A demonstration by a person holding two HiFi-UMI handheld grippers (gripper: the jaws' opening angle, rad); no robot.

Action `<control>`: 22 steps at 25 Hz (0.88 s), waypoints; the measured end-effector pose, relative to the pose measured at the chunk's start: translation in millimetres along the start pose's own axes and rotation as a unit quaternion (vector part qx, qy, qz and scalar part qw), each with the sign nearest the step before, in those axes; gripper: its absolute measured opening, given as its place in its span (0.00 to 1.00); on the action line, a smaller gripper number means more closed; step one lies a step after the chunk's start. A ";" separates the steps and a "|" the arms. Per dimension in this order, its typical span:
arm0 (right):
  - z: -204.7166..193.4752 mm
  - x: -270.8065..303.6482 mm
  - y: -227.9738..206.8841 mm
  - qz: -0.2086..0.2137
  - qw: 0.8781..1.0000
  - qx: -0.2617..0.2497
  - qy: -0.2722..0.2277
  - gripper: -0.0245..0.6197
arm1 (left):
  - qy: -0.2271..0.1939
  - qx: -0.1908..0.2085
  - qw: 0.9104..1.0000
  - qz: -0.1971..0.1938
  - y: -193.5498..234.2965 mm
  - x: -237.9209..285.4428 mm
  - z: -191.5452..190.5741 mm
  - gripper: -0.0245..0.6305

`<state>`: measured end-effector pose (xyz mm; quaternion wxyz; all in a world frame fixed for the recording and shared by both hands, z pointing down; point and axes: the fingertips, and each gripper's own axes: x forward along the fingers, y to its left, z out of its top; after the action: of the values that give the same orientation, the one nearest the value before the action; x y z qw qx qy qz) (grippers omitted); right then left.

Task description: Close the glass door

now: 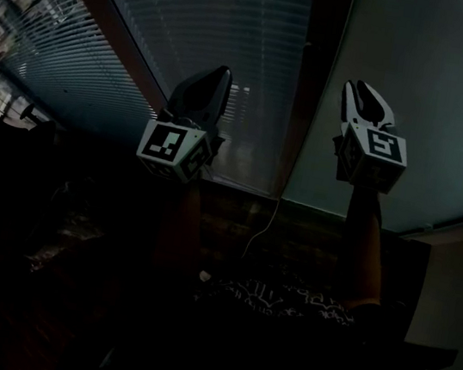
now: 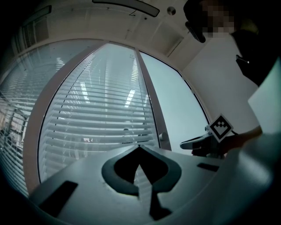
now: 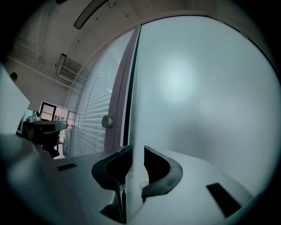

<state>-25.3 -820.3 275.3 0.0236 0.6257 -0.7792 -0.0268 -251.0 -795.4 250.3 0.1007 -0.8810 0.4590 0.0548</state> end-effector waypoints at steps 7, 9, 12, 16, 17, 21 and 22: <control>18.1 -11.8 4.0 -0.006 0.999 -0.008 -0.038 0.06 | 0.001 0.002 1.000 -0.004 -3.4 2.7 1.3 0.04; 18.8 -12.3 3.8 -0.008 0.999 -0.012 -0.040 0.05 | 0.006 0.001 1.000 -0.001 -4.0 3.6 0.0 0.04; 18.3 -13.3 5.1 -0.008 0.999 -0.017 -0.039 0.04 | 0.010 -0.003 1.000 0.001 -5.2 2.7 -1.9 0.04; 20.1 -16.3 5.8 -0.006 0.999 -0.022 -0.042 0.04 | 0.014 -0.005 1.000 0.004 -6.3 0.3 -3.0 0.04; 21.2 -17.1 6.6 -0.005 0.999 -0.024 -0.043 0.04 | 0.014 -0.006 1.000 0.005 -6.4 -0.2 -2.6 0.04; 25.4 -19.6 13.6 0.002 0.998 -0.034 -0.047 0.04 | 0.018 -0.008 1.000 0.014 -4.0 -1.0 -1.6 0.04; 26.6 -20.3 15.8 0.003 0.998 -0.036 -0.049 0.04 | 0.018 -0.009 1.000 0.016 -3.1 -1.1 -1.0 0.04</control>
<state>-38.2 -796.7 249.8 0.0083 0.6200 -0.7799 -0.0852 -249.0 -793.0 252.0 0.0832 -0.8754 0.4740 0.0443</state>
